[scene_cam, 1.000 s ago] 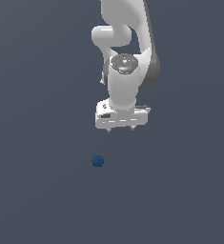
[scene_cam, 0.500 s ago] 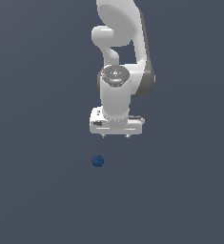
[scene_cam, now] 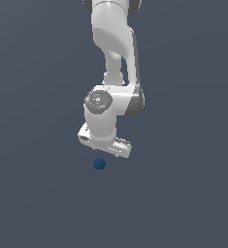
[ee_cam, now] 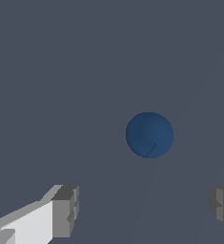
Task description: Pick up the object and move it to a goal position.
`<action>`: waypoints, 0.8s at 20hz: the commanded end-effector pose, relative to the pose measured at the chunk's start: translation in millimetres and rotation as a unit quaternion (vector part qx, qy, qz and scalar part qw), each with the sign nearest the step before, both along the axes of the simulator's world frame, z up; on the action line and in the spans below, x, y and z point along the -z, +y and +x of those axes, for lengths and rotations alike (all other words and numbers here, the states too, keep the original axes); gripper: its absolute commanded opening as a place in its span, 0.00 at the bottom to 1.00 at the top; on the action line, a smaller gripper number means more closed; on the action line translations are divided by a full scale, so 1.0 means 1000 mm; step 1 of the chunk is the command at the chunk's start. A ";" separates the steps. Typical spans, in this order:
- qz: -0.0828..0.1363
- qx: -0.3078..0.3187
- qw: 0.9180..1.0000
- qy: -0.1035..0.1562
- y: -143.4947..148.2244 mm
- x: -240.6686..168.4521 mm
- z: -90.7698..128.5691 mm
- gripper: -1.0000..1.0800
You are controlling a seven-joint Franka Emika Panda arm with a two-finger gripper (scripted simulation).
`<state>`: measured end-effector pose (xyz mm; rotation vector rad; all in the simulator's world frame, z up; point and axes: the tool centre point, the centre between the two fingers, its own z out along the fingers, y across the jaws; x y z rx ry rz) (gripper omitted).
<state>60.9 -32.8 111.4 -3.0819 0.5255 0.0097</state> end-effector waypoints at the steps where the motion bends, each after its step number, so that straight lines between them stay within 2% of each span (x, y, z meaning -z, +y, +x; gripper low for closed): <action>1: -0.003 0.031 1.000 0.000 -0.011 0.010 0.008 0.96; 8: -0.007 0.080 0.997 -0.001 -0.030 0.028 0.019 0.96; 16: -0.008 0.085 0.996 -0.001 -0.032 0.033 0.019 0.96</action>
